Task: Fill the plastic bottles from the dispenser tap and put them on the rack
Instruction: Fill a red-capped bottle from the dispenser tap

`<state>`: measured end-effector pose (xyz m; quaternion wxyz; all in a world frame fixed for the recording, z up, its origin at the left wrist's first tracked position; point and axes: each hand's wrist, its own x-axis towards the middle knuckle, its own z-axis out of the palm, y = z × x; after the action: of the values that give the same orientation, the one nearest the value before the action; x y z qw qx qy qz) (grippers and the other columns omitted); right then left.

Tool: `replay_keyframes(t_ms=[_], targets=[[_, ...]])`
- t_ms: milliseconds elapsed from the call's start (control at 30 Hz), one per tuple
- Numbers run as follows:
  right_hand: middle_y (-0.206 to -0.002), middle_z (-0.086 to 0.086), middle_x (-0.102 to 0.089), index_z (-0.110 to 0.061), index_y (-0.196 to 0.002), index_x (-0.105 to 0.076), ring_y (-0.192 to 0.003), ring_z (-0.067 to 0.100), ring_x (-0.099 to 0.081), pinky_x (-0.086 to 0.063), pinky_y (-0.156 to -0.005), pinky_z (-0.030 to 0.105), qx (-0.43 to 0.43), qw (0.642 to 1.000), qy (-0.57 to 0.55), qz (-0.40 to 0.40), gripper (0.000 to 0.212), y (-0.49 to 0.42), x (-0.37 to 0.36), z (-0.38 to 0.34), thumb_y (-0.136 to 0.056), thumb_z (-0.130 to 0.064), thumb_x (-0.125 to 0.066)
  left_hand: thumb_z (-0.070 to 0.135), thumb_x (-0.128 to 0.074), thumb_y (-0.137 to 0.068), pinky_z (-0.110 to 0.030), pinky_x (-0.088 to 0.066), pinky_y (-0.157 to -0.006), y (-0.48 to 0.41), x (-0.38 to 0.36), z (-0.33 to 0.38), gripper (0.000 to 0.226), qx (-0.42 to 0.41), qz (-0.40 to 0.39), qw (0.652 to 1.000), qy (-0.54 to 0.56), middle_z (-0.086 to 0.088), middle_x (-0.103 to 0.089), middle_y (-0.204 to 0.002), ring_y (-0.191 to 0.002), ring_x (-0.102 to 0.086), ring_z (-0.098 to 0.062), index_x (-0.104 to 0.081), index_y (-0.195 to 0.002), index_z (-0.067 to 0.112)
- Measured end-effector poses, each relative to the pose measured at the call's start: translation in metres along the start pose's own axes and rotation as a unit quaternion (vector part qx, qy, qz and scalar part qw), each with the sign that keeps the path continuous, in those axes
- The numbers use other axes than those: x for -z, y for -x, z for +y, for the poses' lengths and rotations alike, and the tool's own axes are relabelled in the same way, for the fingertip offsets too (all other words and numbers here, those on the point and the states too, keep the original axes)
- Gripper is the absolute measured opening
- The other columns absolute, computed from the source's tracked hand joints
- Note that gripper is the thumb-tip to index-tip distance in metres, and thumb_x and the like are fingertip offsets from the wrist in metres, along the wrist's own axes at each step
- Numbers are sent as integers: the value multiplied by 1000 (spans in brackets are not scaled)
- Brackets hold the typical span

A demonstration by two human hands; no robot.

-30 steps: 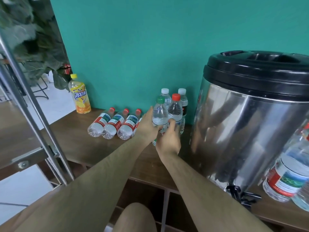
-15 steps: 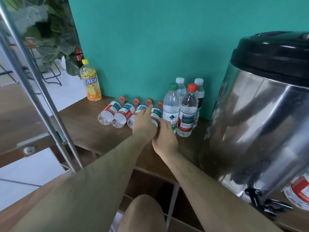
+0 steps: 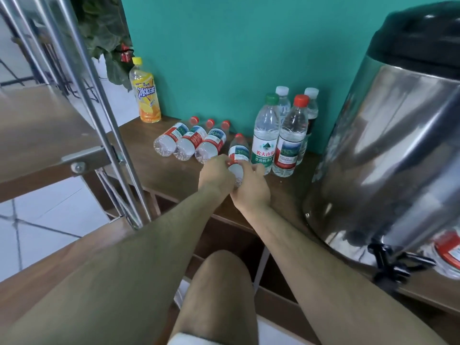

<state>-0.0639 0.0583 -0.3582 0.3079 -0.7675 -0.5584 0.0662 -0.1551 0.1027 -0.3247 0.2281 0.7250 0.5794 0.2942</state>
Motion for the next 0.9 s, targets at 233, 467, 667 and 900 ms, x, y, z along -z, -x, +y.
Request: replay_keyframes(t_ms=[233, 467, 667, 900], targets=[[-138, 6, -36, -21, -141, -47, -114, 32, -60, -56, -94, 41, -42, 995, -75, 42, 63, 78, 24, 4, -88, -31, -80, 19, -58, -96, -25, -41, -79, 62, 0, -7, 15, 62, -17, 989, 134, 8, -62, -102, -97, -57, -15, -61, -111, 19], [-138, 5, -42, -12, -131, -56, -114, 22, -59, -56, -86, 29, 14, 986, -121, 110, 52, 198, 62, 39, -89, -30, -79, 61, -76, -84, -32, -63, -67, 109, -11, 16, 87, 190, -75, 911, 358, -3, -63, -118, -98, -72, -20, -37, -148, 17], [-134, 2, -50, -13, -133, -55, -113, 14, -58, -54, -80, 25, 63, 990, -58, 109, 55, 273, 98, 95, -89, -36, -77, 52, -90, -72, -31, -61, -63, 173, -47, 42, 63, 197, -160, 851, 460, -6, -76, -103, -76, -79, -17, -58, -114, 19], [-94, -15, -61, -26, -108, -61, -100, 8, -53, -48, -74, 35, -17, 994, -25, 106, 42, 297, 119, 145, -100, -61, -40, 35, -89, -75, -32, -59, -82, 262, -95, 14, 54, 79, -184, 891, 407, 14, -72, -97, -89, -73, -3, -53, -115, 38]])
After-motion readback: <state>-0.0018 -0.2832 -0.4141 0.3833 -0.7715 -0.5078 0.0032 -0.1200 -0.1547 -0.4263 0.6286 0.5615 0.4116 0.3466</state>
